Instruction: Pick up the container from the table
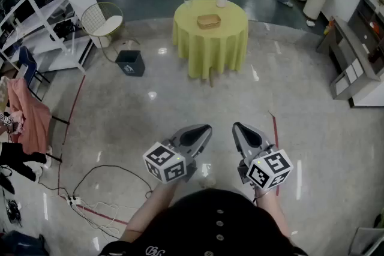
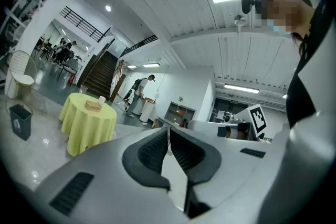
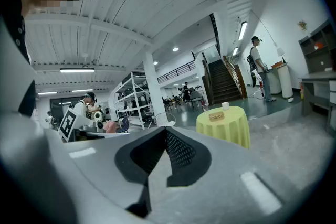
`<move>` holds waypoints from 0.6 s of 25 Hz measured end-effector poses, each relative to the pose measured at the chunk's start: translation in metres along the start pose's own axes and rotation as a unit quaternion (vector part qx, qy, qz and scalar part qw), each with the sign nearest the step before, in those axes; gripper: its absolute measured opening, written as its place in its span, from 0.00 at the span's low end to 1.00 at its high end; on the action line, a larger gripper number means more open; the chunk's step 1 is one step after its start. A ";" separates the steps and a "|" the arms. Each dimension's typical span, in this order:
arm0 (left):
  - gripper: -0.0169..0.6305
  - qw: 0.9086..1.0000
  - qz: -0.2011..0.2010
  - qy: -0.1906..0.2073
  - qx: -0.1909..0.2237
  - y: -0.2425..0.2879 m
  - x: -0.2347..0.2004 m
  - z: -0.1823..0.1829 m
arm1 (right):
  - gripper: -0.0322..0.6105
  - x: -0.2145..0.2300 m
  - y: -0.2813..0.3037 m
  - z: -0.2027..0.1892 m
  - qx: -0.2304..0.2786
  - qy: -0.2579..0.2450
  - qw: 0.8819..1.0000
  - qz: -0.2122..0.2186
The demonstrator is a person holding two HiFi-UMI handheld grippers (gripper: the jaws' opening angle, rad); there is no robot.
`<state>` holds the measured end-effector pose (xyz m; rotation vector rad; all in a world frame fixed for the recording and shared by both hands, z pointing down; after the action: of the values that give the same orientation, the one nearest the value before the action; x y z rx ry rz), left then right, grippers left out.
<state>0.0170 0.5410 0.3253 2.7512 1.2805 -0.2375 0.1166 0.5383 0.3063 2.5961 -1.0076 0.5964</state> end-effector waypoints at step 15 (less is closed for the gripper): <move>0.06 1.000 0.011 0.005 0.001 0.005 -0.015 -0.001 | 0.05 0.002 0.023 -0.010 -0.002 0.012 1.000 0.019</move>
<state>0.0111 0.5270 0.3290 2.7702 1.2535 -0.2234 0.0992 0.5251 0.3183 2.5652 -1.0506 0.6331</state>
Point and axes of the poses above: the fingertips, and each gripper's own axes: y forward along the fingers, x to its right, z out of its top, the point moved 2 cm from there along -y, backward along the fingers, and after that the axes turned 14 degrees about y, right-handed, at the moved point
